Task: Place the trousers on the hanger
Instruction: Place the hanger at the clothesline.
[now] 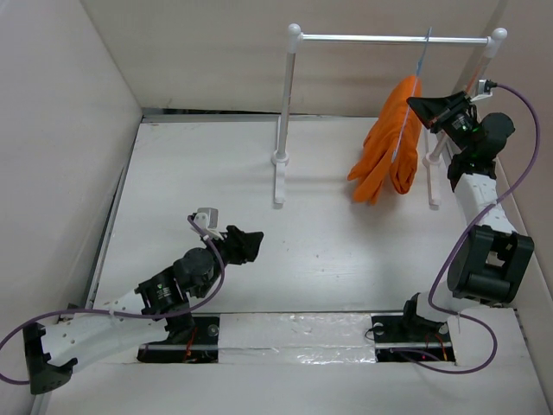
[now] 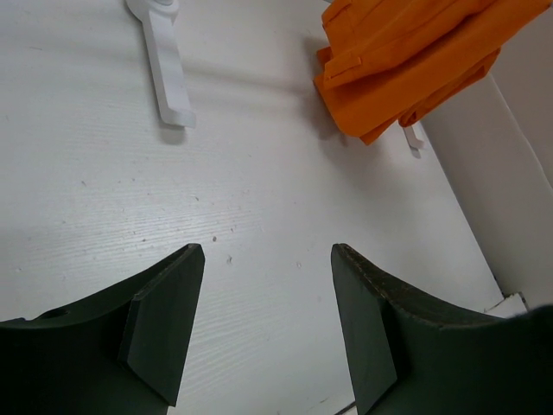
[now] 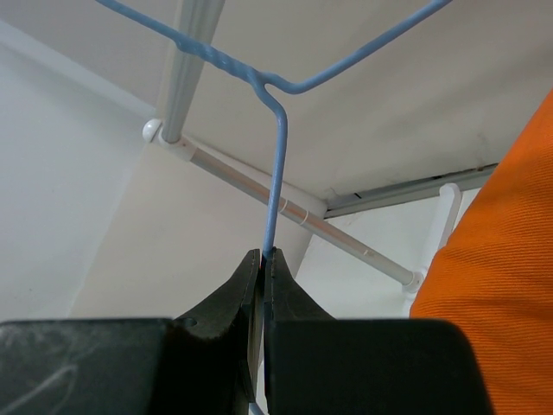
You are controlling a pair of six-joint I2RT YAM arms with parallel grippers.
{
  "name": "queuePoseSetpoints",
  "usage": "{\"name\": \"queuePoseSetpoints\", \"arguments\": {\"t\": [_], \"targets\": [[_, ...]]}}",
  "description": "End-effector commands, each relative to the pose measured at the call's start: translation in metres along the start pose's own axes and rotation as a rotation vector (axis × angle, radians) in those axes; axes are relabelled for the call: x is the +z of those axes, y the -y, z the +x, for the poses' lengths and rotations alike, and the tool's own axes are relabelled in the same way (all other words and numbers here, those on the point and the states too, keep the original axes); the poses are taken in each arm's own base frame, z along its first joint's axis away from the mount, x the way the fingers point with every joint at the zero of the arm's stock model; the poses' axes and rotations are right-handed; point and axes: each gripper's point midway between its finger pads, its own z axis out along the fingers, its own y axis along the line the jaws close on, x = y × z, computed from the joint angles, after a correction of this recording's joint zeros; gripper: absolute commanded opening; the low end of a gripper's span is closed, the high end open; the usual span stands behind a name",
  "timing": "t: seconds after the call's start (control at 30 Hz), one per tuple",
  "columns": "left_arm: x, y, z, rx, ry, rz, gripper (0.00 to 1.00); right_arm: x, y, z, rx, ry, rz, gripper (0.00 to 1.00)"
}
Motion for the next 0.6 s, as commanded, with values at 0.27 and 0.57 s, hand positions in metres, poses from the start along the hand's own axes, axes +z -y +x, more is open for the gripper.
{"name": "queuePoseSetpoints", "arguments": {"t": [0.27,0.57], "targets": [[-0.009,0.015,-0.019,-0.042,0.028,0.052,0.57,-0.001,-0.034,-0.017,-0.188,0.075,-0.115,0.0],[-0.011,0.015,-0.022,-0.047,0.034,0.053,0.57,0.003,-0.051,-0.036,-0.212,0.091,-0.143,0.0]]}}
